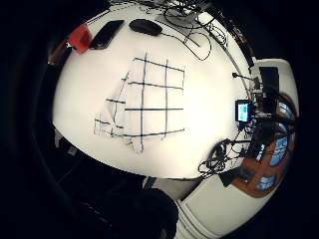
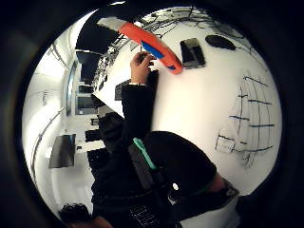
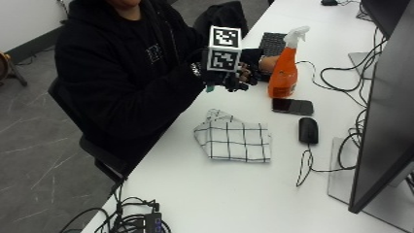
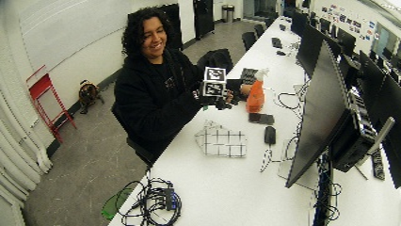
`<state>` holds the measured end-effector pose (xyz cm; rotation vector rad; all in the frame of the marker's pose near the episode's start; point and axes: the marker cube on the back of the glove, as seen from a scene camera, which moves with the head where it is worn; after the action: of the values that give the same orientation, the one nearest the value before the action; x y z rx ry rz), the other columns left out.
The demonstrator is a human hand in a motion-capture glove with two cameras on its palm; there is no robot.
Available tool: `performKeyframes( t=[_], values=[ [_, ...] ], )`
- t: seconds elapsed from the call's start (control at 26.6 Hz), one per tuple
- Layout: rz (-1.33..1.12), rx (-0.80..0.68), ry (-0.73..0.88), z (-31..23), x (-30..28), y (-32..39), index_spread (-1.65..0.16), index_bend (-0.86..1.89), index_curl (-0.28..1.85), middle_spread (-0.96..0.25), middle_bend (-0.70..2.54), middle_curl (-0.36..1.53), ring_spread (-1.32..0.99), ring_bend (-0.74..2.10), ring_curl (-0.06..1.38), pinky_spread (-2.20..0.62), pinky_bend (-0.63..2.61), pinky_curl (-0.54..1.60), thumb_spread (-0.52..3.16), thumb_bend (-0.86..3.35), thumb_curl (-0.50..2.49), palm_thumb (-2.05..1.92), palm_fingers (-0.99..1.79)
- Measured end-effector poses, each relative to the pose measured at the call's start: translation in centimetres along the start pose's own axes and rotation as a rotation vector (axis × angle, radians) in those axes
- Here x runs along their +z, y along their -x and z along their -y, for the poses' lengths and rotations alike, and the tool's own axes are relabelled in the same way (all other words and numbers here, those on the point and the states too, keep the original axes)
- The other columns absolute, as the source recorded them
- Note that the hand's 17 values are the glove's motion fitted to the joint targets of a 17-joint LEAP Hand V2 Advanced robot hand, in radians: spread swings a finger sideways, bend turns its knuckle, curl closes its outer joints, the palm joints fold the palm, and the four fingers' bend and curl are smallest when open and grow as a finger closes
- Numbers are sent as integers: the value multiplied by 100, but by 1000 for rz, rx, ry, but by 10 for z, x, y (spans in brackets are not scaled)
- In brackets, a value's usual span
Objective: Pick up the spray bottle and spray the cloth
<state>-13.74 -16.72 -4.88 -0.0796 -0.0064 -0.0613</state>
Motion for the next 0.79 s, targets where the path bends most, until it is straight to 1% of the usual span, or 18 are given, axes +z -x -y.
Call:
performKeyframes(
  t=[0.49,0.79],
  values=[
    [-15,3,62,-8,11,-5,-35,16,28,6,19,32,-1,40,32,21,35,34,105,-2,31,26,18],
    [-15,-6,64,-9,11,-6,-35,15,28,6,18,32,-1,39,31,21,34,34,106,-2,30,26,18]
  ],
)
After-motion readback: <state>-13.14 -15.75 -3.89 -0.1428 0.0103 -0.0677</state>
